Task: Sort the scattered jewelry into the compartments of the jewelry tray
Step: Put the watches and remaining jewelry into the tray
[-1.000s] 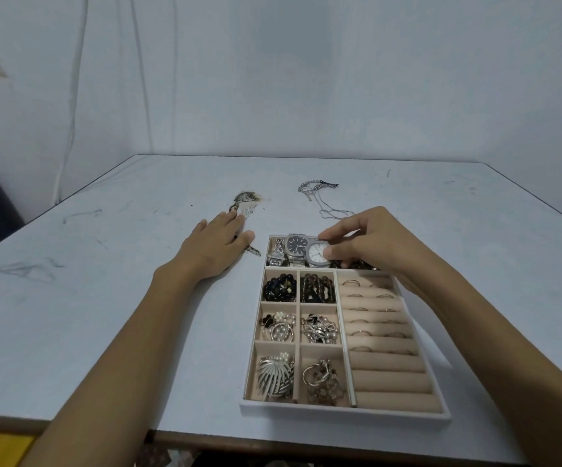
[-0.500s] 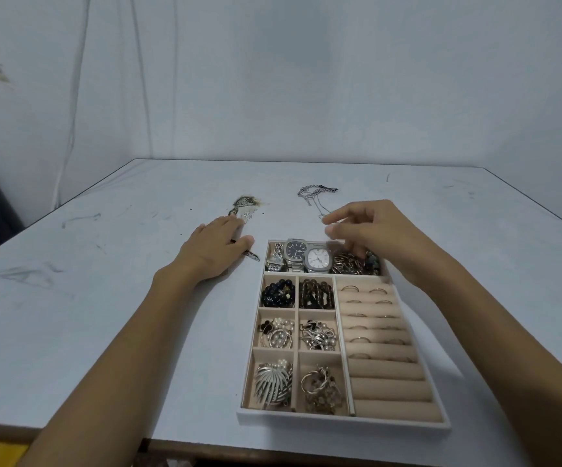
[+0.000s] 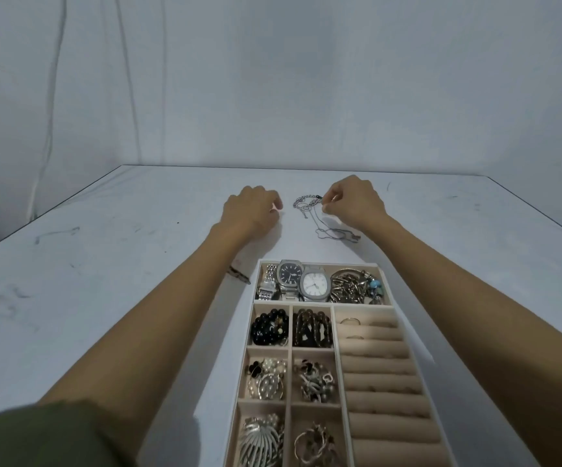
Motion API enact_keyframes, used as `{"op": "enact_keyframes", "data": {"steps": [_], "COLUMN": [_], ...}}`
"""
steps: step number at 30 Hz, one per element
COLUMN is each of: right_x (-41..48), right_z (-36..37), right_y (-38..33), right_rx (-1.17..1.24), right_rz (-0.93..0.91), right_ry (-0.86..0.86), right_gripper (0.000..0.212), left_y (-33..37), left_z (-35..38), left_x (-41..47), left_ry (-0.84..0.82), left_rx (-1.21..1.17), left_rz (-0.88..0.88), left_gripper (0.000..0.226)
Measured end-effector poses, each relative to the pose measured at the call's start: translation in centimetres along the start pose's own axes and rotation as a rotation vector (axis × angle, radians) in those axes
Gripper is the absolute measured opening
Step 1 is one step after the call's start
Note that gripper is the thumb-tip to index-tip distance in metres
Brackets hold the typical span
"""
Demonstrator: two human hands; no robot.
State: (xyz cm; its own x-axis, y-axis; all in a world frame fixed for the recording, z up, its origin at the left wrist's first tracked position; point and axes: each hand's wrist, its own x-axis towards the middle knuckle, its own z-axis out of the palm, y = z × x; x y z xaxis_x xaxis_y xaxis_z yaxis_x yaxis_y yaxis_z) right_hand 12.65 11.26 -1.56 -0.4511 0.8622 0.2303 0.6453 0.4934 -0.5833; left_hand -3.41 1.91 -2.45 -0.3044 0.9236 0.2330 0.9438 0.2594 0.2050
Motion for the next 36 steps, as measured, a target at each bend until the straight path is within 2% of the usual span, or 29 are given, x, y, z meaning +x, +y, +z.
{"op": "enact_keyframes", "data": {"steps": [4, 11, 14, 17, 21, 27, 30, 36], "right_x": [2.1, 3.8, 4.0, 4.2, 4.5, 4.2, 4.1, 4.4], "right_z": [1.1, 2.7, 3.0, 3.0, 2.8, 2.8, 2.7, 1.6], "right_y": [-0.6, -0.5, -0.3, -0.3, -0.3, 0.4, 0.8, 1.7], "right_rx": [-0.098, -0.173, -0.172, -0.169, -0.191, -0.268, -0.177, 0.133], "right_rz": [-0.023, -0.025, -0.027, -0.02, -0.031, -0.151, -0.14, -0.108], "right_ry": [0.006, -0.027, -0.032, -0.033, -0.07, -0.049, -0.031, 0.046], "right_gripper": [0.016, 0.029, 0.023, 0.016, 0.016, 0.02, 0.017, 0.017], "left_y": [2.0, 3.1, 2.7, 2.3, 2.1, 2.0, 1.9, 1.8], "left_z": [0.0, 1.5, 2.0, 2.1, 1.9, 2.2, 2.3, 1.6], "left_x": [3.1, 5.7, 6.1, 6.3, 6.5, 6.3, 6.1, 5.1], "left_ry": [0.03, -0.043, -0.077, -0.04, -0.078, 0.047, 0.101, 0.195], "left_rx": [-0.006, 0.1, 0.097, 0.068, 0.013, 0.087, 0.061, -0.137], "left_rz": [0.05, 0.026, -0.003, -0.02, -0.067, 0.002, 0.005, -0.031], "left_gripper": [0.035, 0.029, 0.026, 0.022, 0.02, 0.025, 0.026, 0.027]}}
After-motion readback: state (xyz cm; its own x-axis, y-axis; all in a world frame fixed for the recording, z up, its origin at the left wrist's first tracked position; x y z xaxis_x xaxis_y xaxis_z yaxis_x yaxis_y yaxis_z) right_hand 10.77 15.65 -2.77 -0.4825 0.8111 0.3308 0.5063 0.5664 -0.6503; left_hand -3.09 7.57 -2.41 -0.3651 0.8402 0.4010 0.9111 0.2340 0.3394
